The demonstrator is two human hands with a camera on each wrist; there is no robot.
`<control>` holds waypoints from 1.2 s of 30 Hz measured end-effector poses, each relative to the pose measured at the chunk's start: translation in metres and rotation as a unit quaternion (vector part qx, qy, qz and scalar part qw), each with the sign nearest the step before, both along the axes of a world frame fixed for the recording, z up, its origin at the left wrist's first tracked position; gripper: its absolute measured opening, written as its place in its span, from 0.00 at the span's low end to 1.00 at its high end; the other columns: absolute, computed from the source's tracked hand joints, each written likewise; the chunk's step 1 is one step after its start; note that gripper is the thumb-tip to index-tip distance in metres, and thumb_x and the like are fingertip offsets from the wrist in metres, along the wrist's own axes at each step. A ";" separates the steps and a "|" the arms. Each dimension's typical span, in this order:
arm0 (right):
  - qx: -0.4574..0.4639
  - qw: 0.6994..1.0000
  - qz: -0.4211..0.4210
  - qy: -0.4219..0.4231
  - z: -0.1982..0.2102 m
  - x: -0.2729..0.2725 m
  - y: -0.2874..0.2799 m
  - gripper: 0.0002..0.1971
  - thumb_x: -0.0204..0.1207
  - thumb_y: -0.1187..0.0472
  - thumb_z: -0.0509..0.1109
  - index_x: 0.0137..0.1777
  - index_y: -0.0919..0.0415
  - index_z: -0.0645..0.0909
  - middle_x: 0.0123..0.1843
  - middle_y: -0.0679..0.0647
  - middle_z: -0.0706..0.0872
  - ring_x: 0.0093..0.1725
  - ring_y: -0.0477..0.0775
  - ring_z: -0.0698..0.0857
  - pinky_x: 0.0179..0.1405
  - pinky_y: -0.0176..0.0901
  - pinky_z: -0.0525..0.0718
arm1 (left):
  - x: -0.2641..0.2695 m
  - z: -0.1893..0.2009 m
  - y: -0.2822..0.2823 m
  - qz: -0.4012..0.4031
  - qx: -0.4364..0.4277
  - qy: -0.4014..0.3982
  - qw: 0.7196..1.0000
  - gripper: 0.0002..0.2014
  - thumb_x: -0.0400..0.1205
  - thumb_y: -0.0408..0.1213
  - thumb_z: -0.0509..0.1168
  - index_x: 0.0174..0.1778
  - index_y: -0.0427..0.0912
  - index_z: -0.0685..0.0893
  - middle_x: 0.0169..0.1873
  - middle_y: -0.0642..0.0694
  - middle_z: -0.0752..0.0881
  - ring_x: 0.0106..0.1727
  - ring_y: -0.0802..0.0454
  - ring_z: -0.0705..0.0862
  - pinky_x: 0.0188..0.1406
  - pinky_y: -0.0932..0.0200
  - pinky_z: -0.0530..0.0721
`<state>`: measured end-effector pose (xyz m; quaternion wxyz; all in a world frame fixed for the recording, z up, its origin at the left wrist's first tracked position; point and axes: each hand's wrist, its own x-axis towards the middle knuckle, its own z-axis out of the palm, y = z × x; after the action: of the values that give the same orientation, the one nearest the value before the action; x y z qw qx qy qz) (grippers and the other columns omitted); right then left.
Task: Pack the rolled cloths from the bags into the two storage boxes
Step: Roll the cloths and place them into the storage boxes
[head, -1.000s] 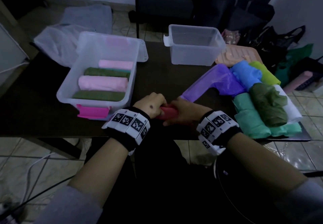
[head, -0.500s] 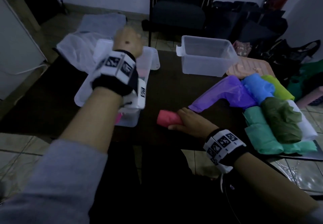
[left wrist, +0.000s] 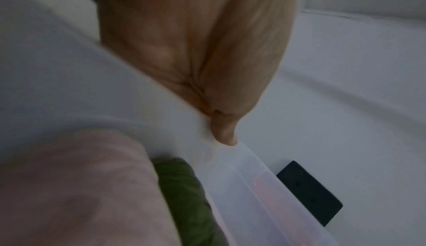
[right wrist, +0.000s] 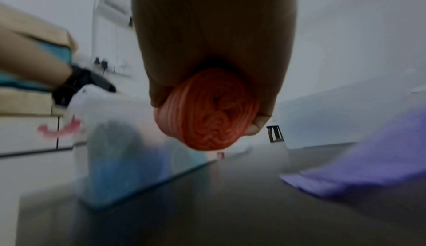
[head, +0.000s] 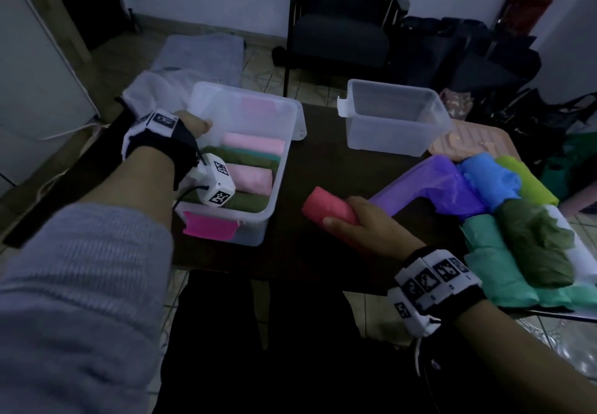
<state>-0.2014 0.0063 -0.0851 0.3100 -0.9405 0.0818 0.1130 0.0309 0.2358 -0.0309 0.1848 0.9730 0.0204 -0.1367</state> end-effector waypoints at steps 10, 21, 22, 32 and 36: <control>0.067 0.976 -0.067 -0.197 0.045 0.043 0.034 0.18 0.78 0.43 0.64 0.56 0.56 0.71 0.53 0.56 0.79 0.48 0.54 0.83 0.45 0.44 0.84 | -0.020 0.001 0.007 0.088 -0.221 -0.014 0.971 0.28 0.87 0.44 0.54 0.75 0.24 0.64 0.75 0.30 0.68 0.75 0.37 0.69 0.70 0.53 0.68; -0.217 0.915 0.058 -0.334 0.093 0.132 0.100 0.31 0.79 0.38 0.60 0.66 0.66 0.72 0.62 0.61 0.77 0.61 0.60 0.77 0.58 0.51 0.74 | -0.057 0.001 0.034 0.094 -0.362 -0.089 0.923 0.18 0.84 0.45 0.56 0.58 0.38 0.85 0.60 0.35 0.83 0.63 0.37 0.79 0.65 0.50 0.76; -0.263 0.910 0.065 -0.314 0.092 0.137 0.104 0.31 0.79 0.37 0.58 0.67 0.65 0.71 0.64 0.61 0.76 0.63 0.60 0.76 0.59 0.53 0.73 | -0.060 0.001 0.035 0.094 -0.370 -0.094 0.920 0.18 0.84 0.45 0.56 0.56 0.38 0.86 0.59 0.36 0.84 0.62 0.38 0.80 0.65 0.50 0.76; -0.298 0.932 0.126 -0.163 0.079 0.143 0.117 0.30 0.77 0.36 0.61 0.64 0.62 0.69 0.60 0.60 0.81 0.57 0.62 0.81 0.50 0.50 0.71 | -0.068 -0.004 0.041 0.081 -0.404 -0.132 0.902 0.13 0.84 0.45 0.58 0.43 0.43 0.85 0.42 0.43 0.84 0.46 0.48 0.79 0.59 0.51 0.78; -0.253 0.955 0.127 -0.087 0.086 0.147 0.120 0.26 0.82 0.41 0.57 0.70 0.61 0.66 0.64 0.62 0.80 0.61 0.63 0.79 0.55 0.51 0.71 | -0.068 -0.005 0.041 0.075 -0.397 -0.139 0.904 0.13 0.84 0.46 0.58 0.40 0.46 0.83 0.44 0.43 0.84 0.47 0.48 0.79 0.59 0.51 0.77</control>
<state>-0.0546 0.1263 0.0004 0.0510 -0.9969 -0.0399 0.0445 -0.0372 0.2772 -0.0358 0.5662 0.8240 0.0119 0.0179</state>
